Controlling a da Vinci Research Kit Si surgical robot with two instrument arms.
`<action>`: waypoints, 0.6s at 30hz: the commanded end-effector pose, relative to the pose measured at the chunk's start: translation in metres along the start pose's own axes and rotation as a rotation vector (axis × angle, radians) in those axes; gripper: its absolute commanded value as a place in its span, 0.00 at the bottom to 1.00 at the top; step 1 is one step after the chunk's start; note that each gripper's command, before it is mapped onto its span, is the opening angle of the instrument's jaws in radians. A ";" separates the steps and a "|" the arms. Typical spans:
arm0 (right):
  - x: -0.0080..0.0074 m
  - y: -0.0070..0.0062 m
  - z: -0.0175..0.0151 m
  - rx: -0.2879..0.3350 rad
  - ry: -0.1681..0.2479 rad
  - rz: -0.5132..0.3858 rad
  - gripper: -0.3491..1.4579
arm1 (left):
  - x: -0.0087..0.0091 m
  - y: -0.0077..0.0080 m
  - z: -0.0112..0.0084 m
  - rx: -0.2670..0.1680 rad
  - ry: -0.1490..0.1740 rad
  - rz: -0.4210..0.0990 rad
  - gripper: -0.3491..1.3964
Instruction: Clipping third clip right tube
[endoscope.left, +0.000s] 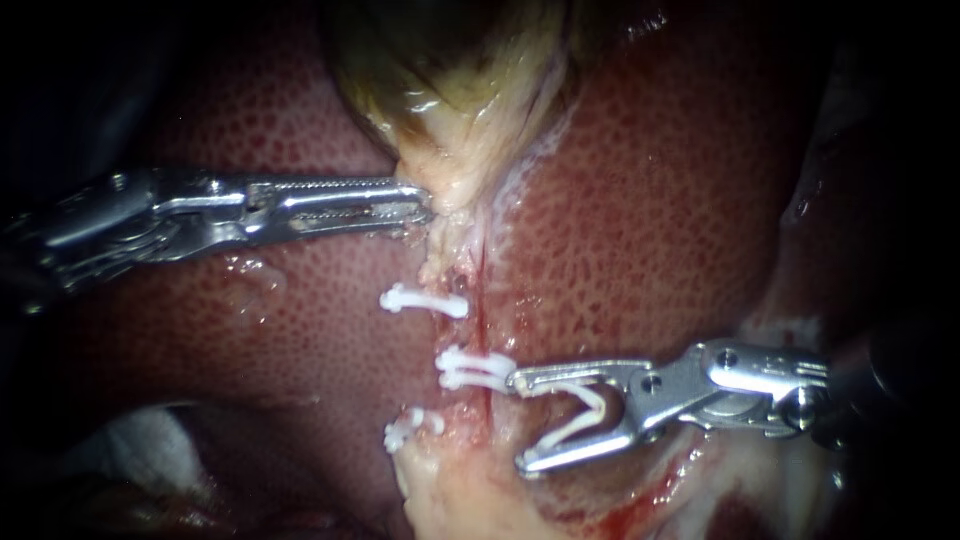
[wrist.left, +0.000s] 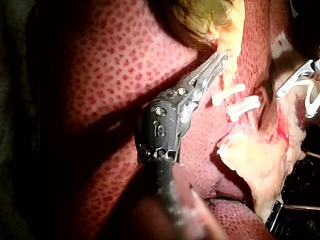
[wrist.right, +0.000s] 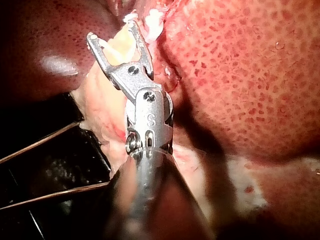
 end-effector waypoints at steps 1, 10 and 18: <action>0.0000 0.0000 0.0000 0.000 0.000 0.000 0.47 | 0.0001 0.0000 -0.0001 -0.001 0.000 0.000 0.00; -0.0001 0.0000 0.0000 0.000 0.000 0.000 0.47 | 0.0016 -0.0008 -0.0034 0.005 -0.002 -0.008 0.00; 0.0000 0.0000 0.0001 0.000 0.000 0.000 0.47 | 0.0047 -0.0020 -0.0084 0.033 0.036 -0.029 0.00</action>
